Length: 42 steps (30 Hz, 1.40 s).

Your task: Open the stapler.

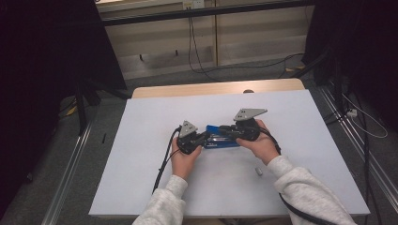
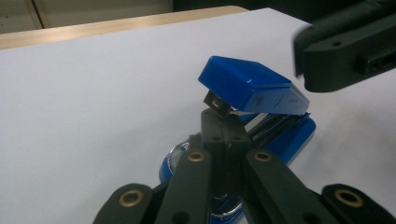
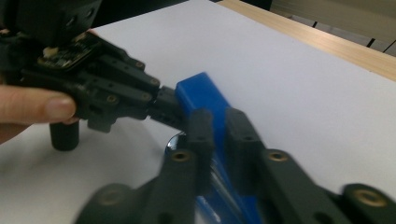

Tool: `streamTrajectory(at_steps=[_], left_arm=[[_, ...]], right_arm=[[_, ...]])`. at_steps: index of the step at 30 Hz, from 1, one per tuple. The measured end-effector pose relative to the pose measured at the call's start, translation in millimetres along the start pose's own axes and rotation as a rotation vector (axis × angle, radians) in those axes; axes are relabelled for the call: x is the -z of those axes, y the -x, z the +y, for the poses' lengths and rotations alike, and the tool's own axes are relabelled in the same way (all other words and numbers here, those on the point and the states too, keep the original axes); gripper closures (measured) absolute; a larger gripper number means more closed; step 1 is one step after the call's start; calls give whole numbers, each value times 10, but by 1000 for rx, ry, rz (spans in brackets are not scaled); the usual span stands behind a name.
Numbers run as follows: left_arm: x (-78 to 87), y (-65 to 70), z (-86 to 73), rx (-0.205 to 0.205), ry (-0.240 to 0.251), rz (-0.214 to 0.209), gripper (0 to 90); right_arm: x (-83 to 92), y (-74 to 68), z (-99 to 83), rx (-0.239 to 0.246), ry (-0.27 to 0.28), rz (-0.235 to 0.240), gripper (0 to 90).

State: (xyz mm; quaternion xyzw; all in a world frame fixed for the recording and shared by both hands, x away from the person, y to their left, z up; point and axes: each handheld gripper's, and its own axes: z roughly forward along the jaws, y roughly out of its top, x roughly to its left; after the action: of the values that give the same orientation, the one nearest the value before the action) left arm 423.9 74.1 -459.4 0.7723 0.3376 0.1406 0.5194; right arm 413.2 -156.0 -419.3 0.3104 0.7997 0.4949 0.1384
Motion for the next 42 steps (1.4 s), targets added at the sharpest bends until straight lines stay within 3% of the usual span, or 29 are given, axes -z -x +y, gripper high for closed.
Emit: streamTrajectory(at_steps=[7,13,17,28,42], left_arm=[[-8,-6,4,3,-2,1,900],[-11,-10,3,-3,-2,1,900],[-12,-11,3,-1,-2,0,900],[-12,-11,8,-4,-7,1,900],[-10,-7,7,-8,-7,5,900]], right_arm=[[-101,-128,-125,3,-28,28,900],[-246,-220,-207,21,-58,4,900],[-285,-212,-245,-9,-45,-13,900],[-315,-201,-251,-17,-38,-49,900],[-383,-246,-297,-46,14,-106,900]])
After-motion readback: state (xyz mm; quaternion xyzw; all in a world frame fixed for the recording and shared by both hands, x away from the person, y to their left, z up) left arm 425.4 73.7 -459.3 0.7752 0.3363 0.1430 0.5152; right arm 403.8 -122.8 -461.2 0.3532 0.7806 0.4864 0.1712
